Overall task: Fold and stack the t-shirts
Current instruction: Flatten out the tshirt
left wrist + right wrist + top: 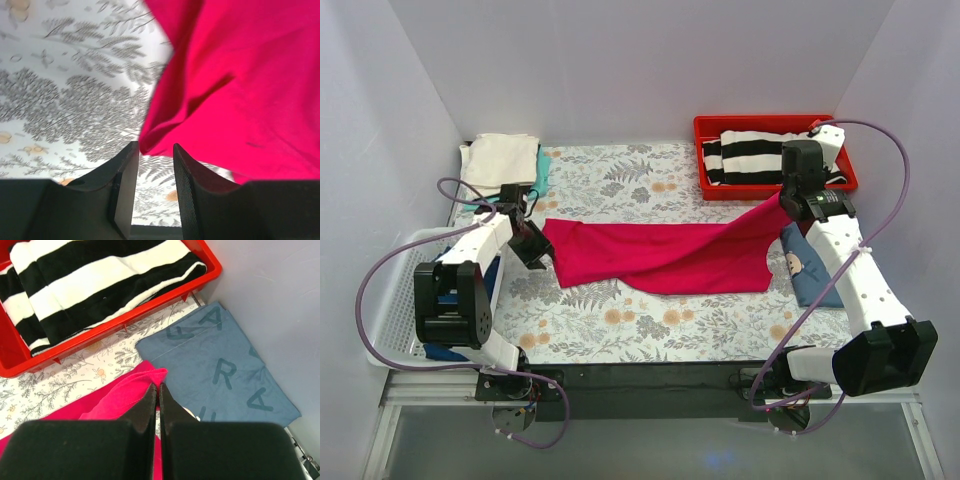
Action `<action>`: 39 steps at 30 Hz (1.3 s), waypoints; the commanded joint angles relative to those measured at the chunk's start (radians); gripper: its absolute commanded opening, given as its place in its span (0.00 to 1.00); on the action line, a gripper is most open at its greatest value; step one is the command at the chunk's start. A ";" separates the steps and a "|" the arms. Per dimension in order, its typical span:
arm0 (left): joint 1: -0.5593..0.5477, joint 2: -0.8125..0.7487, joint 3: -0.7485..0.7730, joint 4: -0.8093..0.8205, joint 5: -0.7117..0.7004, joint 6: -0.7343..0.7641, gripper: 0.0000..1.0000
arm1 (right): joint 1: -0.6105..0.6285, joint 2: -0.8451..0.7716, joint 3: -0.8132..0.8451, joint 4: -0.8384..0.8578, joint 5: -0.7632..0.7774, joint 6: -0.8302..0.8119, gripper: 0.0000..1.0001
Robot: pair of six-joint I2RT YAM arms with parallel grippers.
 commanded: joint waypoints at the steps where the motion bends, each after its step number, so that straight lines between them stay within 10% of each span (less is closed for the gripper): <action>1: -0.006 -0.020 0.062 0.073 0.058 0.031 0.31 | -0.003 -0.001 -0.008 0.007 0.001 0.015 0.01; 12: -0.183 0.154 0.146 0.175 0.011 0.054 0.29 | -0.003 -0.003 -0.015 0.007 -0.014 0.021 0.01; 39: -0.210 0.280 0.188 0.221 -0.153 0.102 0.32 | -0.001 0.028 0.018 -0.012 -0.027 0.020 0.01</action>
